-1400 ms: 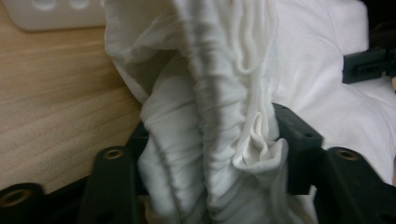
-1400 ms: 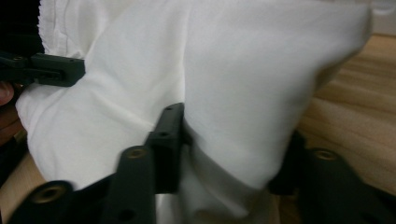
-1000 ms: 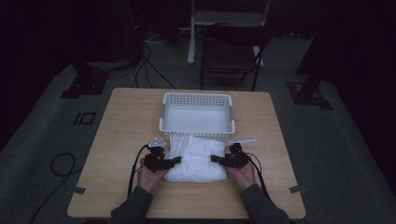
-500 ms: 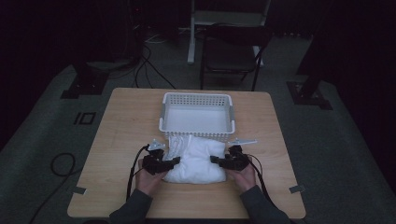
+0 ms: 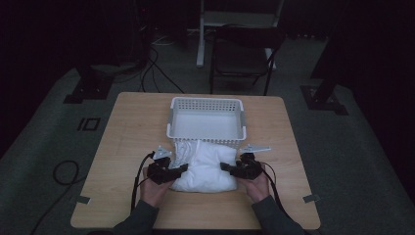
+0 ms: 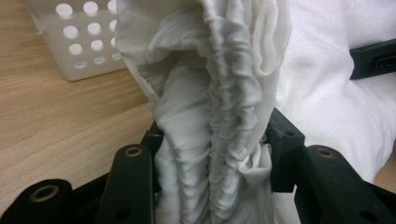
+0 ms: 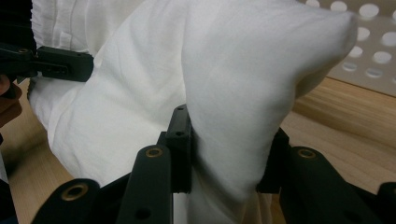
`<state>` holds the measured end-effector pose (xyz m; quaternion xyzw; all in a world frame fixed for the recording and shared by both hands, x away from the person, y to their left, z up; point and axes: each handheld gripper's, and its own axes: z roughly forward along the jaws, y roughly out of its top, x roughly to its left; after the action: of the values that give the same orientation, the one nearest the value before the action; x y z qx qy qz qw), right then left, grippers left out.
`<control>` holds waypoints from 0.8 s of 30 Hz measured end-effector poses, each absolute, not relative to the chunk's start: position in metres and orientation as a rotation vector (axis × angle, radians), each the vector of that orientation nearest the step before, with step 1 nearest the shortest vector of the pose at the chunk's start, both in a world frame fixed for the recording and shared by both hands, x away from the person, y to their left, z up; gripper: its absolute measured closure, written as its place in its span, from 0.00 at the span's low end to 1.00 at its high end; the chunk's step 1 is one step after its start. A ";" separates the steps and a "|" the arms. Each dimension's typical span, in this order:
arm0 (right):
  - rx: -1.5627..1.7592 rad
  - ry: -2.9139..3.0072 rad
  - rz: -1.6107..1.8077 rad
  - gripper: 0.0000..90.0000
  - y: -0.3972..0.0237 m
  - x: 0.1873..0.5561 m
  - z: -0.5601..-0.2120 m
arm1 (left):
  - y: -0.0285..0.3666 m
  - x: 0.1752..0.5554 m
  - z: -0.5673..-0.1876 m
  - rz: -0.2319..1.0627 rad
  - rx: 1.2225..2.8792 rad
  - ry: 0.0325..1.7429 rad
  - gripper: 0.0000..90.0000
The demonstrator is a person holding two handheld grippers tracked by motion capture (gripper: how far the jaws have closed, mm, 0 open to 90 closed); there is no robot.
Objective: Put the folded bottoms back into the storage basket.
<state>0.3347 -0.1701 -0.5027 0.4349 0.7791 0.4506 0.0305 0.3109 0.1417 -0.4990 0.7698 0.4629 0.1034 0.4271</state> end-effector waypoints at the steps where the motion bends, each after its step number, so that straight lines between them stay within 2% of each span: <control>1: 1.337 2.398 1.389 0.73 -0.170 0.334 -0.502 | 0.142 0.310 -0.498 0.261 1.921 1.156 0.61; 24: 1.266 2.357 1.421 0.73 -0.171 0.332 -0.469 | 0.144 0.309 -0.467 0.306 1.895 1.105 0.61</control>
<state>0.3319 -0.1706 -0.4692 0.4172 0.7768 0.4683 0.0559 0.3087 0.1436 -0.4670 0.7653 0.4463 0.1237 0.4471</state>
